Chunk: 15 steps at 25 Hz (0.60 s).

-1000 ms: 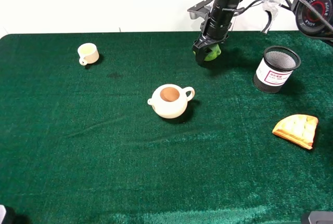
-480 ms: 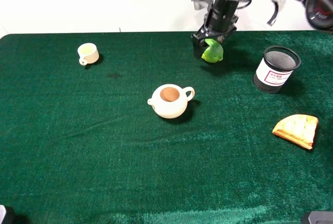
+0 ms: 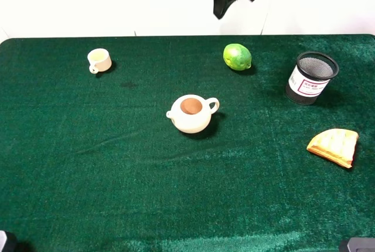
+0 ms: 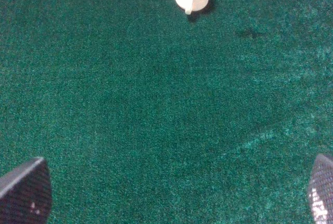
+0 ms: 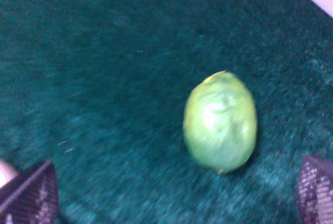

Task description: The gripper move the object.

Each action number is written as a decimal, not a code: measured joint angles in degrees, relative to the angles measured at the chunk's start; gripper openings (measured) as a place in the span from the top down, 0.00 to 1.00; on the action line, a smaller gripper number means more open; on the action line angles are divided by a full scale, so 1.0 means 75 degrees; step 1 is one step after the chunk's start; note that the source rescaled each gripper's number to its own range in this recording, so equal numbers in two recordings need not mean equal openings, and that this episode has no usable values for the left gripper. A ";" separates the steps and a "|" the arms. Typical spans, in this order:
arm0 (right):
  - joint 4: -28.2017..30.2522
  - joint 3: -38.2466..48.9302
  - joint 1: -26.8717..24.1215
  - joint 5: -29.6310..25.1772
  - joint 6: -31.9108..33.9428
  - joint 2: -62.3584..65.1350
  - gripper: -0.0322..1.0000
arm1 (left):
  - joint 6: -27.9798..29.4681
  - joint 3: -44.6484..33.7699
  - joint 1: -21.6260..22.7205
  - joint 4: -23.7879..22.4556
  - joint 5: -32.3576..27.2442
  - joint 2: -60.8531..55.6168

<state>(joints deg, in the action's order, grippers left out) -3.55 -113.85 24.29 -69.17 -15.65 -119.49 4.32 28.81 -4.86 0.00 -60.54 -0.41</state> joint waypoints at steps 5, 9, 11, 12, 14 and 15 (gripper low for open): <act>0.0030 0.1976 0.0116 -0.0023 0.0133 0.1710 0.00 | 0.0000 0.0000 0.0000 0.0000 0.0000 0.0000; 0.0023 0.3812 0.0116 -0.0044 0.0265 0.3274 0.00 | 0.0000 0.0000 0.0000 0.0000 0.0000 0.0000; 0.0023 0.4681 0.0116 0.0032 0.0335 0.4120 0.00 | 0.0000 0.0000 0.0000 0.0000 0.0000 0.0000; 0.0023 0.5139 0.0116 0.0083 0.0400 0.4470 0.00 | 0.0000 0.0000 0.0000 0.0000 0.0000 0.0000; 0.0023 0.6026 0.0116 0.0133 0.0533 0.5339 0.00 | 0.0000 0.0000 0.0000 0.0000 0.0000 0.0000; 0.0014 0.6385 0.0116 0.0178 0.0605 0.5708 0.00 | 0.0000 0.0000 0.0000 0.0000 0.0000 0.0000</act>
<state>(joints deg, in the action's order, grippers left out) -3.45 -65.96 25.16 -67.83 -11.11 -76.68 4.32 28.81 -4.86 0.00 -60.54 -0.41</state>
